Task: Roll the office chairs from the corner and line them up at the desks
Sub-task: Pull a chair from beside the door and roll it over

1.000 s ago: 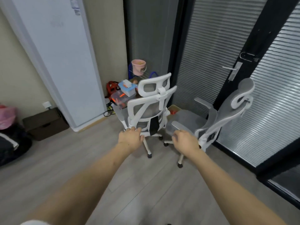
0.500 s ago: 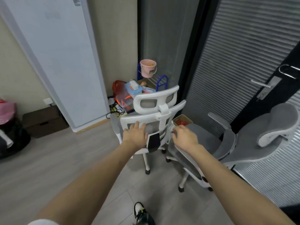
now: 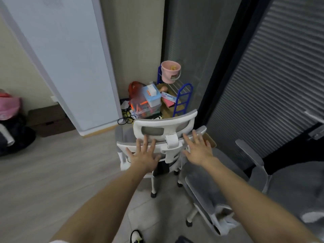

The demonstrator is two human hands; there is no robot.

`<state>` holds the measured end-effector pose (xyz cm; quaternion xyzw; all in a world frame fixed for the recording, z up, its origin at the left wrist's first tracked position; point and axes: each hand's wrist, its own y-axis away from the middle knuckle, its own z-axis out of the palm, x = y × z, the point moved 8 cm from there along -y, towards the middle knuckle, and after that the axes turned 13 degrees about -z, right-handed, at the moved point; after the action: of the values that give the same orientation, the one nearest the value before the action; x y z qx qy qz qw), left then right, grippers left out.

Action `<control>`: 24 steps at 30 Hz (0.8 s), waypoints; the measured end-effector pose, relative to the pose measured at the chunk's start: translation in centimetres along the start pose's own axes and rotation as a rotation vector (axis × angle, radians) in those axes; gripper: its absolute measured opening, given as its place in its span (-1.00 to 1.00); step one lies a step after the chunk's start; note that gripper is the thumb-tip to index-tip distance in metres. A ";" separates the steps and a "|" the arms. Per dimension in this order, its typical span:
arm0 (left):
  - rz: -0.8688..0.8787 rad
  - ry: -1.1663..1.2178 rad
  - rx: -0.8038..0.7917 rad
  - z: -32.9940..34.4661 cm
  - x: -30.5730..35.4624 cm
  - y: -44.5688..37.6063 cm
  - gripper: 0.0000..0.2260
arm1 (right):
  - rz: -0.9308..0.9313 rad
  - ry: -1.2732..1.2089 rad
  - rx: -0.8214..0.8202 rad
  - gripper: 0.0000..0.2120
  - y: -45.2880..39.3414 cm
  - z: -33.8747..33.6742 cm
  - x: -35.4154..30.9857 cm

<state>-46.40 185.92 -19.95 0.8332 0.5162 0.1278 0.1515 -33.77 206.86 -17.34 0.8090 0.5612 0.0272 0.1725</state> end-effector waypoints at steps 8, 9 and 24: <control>-0.207 0.014 0.087 1.0 0.1 1.7 -0.30 | -0.192 0.004 -0.085 -0.30 -3.5 1.6 2.2; -0.223 0.012 0.076 1.0 0.2 1.8 -0.30 | -0.216 0.001 -0.081 -0.30 -3.6 1.5 2.3; -0.380 0.029 0.041 2.6 -4.1 7.3 -0.35 | -0.407 0.071 -0.087 -0.24 -2.9 2.8 -2.5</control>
<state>-41.22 178.88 -19.76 0.7218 0.6689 0.0984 0.1483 -36.66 204.81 -20.48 0.6694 0.7170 0.0444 0.1892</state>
